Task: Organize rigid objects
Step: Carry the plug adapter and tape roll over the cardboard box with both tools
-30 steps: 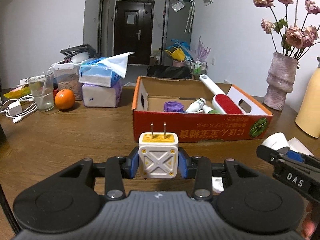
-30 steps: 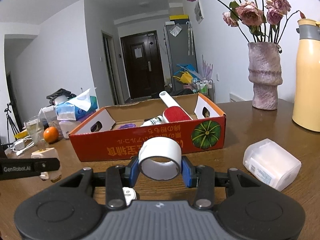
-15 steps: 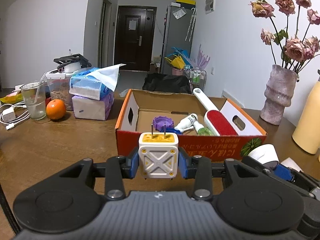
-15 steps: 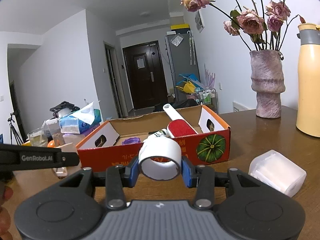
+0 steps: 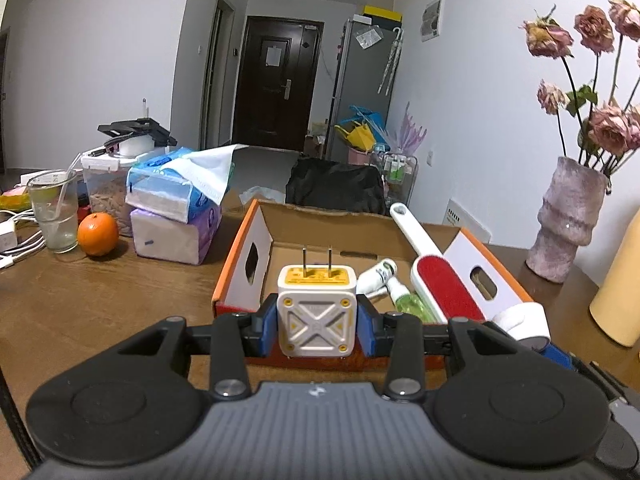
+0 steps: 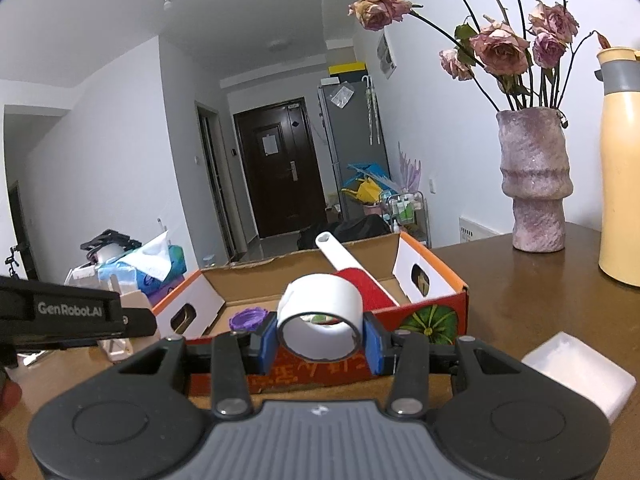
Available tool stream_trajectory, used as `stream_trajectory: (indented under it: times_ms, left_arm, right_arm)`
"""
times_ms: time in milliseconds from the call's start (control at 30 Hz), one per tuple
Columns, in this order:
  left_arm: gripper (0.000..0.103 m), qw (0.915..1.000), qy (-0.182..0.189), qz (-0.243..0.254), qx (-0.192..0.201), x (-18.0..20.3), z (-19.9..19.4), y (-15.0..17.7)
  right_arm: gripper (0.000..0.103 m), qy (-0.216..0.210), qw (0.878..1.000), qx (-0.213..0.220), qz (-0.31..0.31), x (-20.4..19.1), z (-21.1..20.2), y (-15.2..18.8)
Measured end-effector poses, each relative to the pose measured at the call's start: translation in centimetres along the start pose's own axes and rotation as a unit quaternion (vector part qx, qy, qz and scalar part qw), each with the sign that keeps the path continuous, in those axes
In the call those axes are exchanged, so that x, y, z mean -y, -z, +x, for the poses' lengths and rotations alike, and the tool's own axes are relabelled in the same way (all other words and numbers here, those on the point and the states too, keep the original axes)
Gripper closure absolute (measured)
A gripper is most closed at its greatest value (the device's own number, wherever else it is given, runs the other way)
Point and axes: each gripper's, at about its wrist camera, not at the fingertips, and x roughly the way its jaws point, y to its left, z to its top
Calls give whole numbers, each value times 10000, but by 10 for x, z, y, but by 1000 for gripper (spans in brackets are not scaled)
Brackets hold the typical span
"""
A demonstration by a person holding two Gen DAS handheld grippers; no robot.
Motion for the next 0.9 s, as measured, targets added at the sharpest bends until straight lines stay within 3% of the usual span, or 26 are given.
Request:
stream_trajectory:
  times_ms: [900]
  left_arm:
    - [63, 9999, -82, -36, 95, -4, 59, -32]
  right_arm:
    - [61, 48, 9999, 136, 79, -3, 73, -23]
